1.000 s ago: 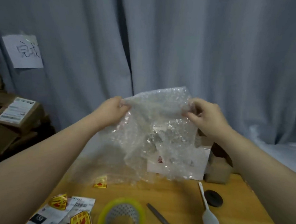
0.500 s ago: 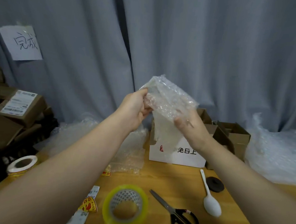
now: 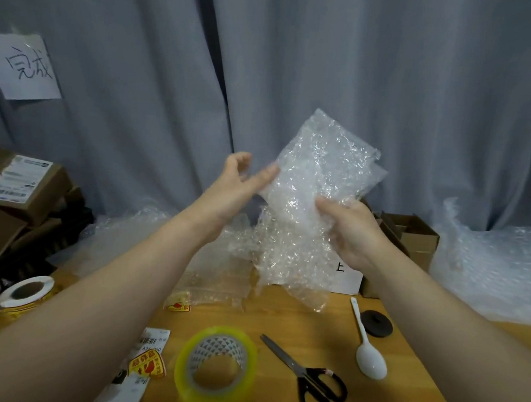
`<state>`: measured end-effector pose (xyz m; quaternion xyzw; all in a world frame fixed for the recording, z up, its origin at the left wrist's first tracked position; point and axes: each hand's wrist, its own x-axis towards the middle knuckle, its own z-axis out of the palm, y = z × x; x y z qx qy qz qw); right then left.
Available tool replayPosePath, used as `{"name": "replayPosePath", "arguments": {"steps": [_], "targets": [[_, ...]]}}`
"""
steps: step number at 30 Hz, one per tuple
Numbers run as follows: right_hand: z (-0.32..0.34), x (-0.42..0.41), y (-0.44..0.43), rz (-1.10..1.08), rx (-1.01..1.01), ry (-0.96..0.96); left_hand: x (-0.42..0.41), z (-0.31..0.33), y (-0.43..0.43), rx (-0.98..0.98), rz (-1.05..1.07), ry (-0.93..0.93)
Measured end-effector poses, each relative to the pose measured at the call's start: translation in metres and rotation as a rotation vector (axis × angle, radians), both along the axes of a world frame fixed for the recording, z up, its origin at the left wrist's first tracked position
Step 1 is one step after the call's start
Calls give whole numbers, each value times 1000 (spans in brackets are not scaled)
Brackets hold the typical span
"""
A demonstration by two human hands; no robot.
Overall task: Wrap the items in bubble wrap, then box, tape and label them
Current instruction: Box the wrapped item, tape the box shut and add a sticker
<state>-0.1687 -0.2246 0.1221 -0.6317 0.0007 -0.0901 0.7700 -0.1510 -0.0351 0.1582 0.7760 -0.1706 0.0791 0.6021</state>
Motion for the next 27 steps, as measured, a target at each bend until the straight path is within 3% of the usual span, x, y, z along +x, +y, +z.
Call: {"name": "replayPosePath", "arguments": {"steps": [3,5,8,12,15,18,20,23,27], "targets": [[1,-3,9,76,96,22,-3,-15,0,95,-263,227],[3,-5,14,115,169,23,-1,-23,-2,61,-276,267],[3,-1,16,-9,197,-31,3,-34,-4,-64,-219,212],[1,1,15,-173,144,-71,4,-41,0,-61,-77,86],[-1,8,2,-458,-130,-129,9,-42,7,-111,-35,106],[0,5,-7,-594,-745,-496,11,-43,11,-158,78,132],[4,0,-3,-432,-1010,-662,9,-44,8,-171,71,119],[3,-3,8,-87,-1182,-572,-4,-38,-2,-146,-134,45],[2,-3,6,165,-974,-364,-13,-23,-6,-65,-452,-57]]}}
